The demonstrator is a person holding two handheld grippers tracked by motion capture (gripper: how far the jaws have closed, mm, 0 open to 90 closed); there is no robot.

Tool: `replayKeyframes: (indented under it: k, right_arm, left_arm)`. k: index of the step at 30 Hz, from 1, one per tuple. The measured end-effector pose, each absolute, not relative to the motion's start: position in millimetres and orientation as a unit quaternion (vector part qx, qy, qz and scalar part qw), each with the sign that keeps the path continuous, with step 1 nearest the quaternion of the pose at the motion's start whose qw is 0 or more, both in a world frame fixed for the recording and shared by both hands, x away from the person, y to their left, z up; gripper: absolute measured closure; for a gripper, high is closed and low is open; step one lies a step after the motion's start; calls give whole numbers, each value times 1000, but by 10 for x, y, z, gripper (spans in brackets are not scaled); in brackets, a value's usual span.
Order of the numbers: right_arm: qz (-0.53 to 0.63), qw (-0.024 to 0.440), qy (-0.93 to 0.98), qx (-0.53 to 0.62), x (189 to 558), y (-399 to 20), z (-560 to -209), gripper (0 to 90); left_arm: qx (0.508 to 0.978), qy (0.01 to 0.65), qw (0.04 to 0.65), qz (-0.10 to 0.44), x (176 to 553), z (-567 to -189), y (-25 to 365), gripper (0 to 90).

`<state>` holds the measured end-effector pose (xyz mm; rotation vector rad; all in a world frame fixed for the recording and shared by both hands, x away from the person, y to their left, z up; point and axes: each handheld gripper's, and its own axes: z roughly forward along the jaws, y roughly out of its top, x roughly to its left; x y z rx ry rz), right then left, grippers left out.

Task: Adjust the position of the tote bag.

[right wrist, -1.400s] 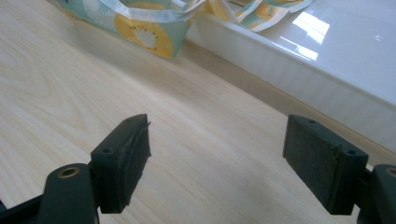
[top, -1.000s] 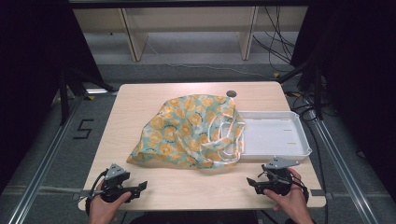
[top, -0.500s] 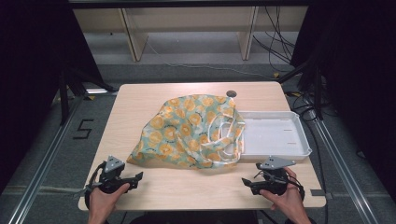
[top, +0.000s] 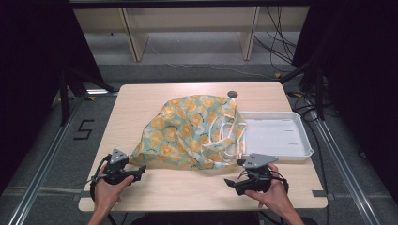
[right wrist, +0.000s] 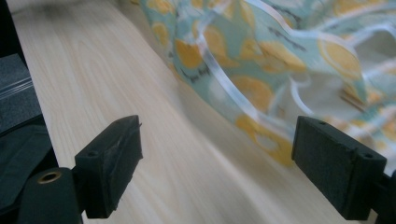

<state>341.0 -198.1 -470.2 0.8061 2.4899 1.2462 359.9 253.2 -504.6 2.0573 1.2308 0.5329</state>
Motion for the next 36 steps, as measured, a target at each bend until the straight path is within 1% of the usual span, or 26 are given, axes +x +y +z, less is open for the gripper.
replayKeyframes:
  k: [2, 3, 4, 5, 6, 7, 8, 9, 10, 12, 14, 16, 19, 25, 26, 29, 31, 32, 33, 34, 36]
  right_arm:
    - [424, 121, 859, 262, 3449, -1866, -4692, 172]
    - [423, 126, 862, 251, 3501, -1752, -4694, 177]
    - [423, 126, 862, 251, 3501, -1752, -4694, 177]
    - [421, 125, 864, 247, 3532, -1700, -4697, 176]
    - [420, 122, 868, 233, 3605, -1600, -4711, 185]
    - [420, 122, 868, 233, 3605, -1600, -4711, 185]
    - [417, 121, 871, 229, 3642, -1556, -4720, 200]
    - [412, 116, 874, 230, 3670, -1508, -4731, 243]
    - [406, 110, 880, 222, 3698, -1460, -4748, 335]
    - [385, 105, 896, 196, 3737, -1363, -4776, 584]
    - [372, 107, 904, 180, 3760, -1285, -4797, 746]
    - [368, 97, 911, 161, 3764, -1167, -4797, 875]
    - [363, 93, 916, 145, 3759, -1088, -4788, 900]
    - [384, 78, 913, 113, 3662, -791, -4750, 900]
    - [382, 82, 914, 109, 3633, -726, -4737, 900]
    - [395, 63, 912, 85, 3530, -482, -4707, 900]
    - [396, 57, 914, 69, 3462, -301, -4696, 900]
    - [399, 49, 914, 58, 3420, -121, -4702, 900]
    - [397, 44, 915, 58, 3408, -41, -4707, 900]
    - [397, 44, 915, 58, 3408, -41, -4707, 900]
    - [401, 39, 913, 59, 3410, 105, -4716, 900]
  left_arm:
    - [790, 470, 330, 214, 3611, -5056, 2531, 352]
    - [792, 466, 326, 221, 3617, -5055, 2534, 473]
    - [794, 464, 320, 228, 3625, -5055, 2537, 473]
    - [795, 459, 319, 236, 3638, -5061, 2540, 525]
    - [797, 456, 312, 245, 3645, -5065, 2541, 619]
    - [800, 450, 308, 251, 3664, -5072, 2549, 619]
    - [803, 443, 310, 249, 3685, -5081, 2555, 682]
    - [806, 439, 308, 249, 3704, -5084, 2563, 754]
    - [806, 436, 306, 259, 3725, -5085, 2566, 794]
    - [807, 435, 304, 260, 3781, -5089, 2578, 836]
    - [802, 442, 303, 263, 3851, -5094, 2624, 858]
    - [799, 445, 302, 270, 3931, -5111, 2661, 873]
    - [796, 450, 300, 272, 4046, -5124, 2714, 874]
    - [788, 461, 305, 271, 4243, -5144, 2780, 874]
    - [786, 464, 307, 270, 4271, -5149, 2791, 871]
    - [783, 467, 313, 265, 4316, -5153, 2818, 832]
    - [780, 473, 317, 259, 4317, -5160, 2832, 767]
    - [774, 493, 313, 245, 4299, -5129, 2860, 602]
    - [774, 493, 313, 245, 4299, -5129, 2860, 537]
    - [764, 503, 320, 245, 4268, -5092, 2877, 537]
    - [749, 519, 328, 249, 4167, -4976, 2938, 441]
